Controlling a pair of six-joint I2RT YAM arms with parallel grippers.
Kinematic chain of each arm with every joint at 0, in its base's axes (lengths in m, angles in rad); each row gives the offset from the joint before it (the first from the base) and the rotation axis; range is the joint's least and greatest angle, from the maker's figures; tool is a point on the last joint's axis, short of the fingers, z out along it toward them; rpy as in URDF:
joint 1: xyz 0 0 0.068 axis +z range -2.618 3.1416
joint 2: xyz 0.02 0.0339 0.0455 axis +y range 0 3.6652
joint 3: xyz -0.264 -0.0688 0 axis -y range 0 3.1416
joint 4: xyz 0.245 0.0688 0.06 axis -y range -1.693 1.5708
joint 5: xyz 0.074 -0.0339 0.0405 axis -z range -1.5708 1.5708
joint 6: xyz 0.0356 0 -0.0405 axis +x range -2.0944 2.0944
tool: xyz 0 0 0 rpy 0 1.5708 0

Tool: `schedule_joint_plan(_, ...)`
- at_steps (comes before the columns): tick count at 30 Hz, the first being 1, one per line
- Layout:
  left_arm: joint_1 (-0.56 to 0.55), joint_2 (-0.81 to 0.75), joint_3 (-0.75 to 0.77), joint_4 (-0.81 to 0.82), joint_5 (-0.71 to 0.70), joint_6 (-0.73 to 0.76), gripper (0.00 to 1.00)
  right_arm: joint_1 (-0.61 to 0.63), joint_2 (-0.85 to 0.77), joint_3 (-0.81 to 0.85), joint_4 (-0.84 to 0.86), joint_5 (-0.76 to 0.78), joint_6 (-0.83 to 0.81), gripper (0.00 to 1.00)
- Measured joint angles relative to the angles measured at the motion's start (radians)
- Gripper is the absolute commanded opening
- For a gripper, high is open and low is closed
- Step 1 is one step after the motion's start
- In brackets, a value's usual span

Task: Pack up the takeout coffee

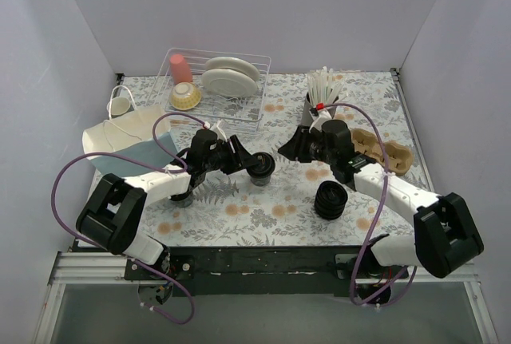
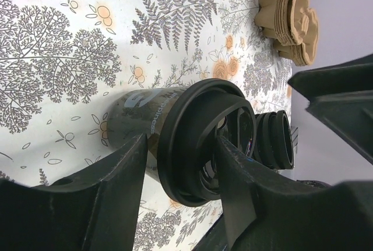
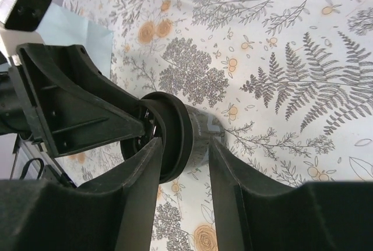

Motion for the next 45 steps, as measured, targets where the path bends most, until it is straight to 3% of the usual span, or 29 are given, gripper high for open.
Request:
schedule_joint_plan(8,0.000,0.000,0.001,0.000,0.003,0.011,0.46,-0.010,0.146,0.030,0.008,-0.160,-0.039,0.42)
schedule_joint_plan(16,0.000,0.000,0.001,0.000,0.001,0.015,0.46,-0.020,0.187,0.035,0.028,-0.201,-0.043,0.38)
schedule_joint_plan(20,0.001,0.003,0.001,0.002,0.002,0.013,0.46,-0.027,0.208,0.033,0.064,-0.233,-0.032,0.31)
schedule_joint_plan(30,0.001,0.025,-0.006,0.039,0.017,0.013,0.46,-0.037,0.193,-0.152,0.369,-0.252,0.075,0.25)
schedule_joint_plan(38,0.002,0.037,-0.008,0.060,0.020,0.013,0.45,-0.038,0.224,-0.195,0.494,-0.256,0.106,0.22)
schedule_joint_plan(41,0.004,0.044,-0.009,0.074,0.019,0.011,0.45,-0.039,0.237,-0.195,0.519,-0.265,0.116,0.23)
schedule_joint_plan(45,0.004,0.046,-0.009,0.080,0.020,0.016,0.45,-0.039,0.225,-0.192,0.502,-0.261,0.122,0.32)
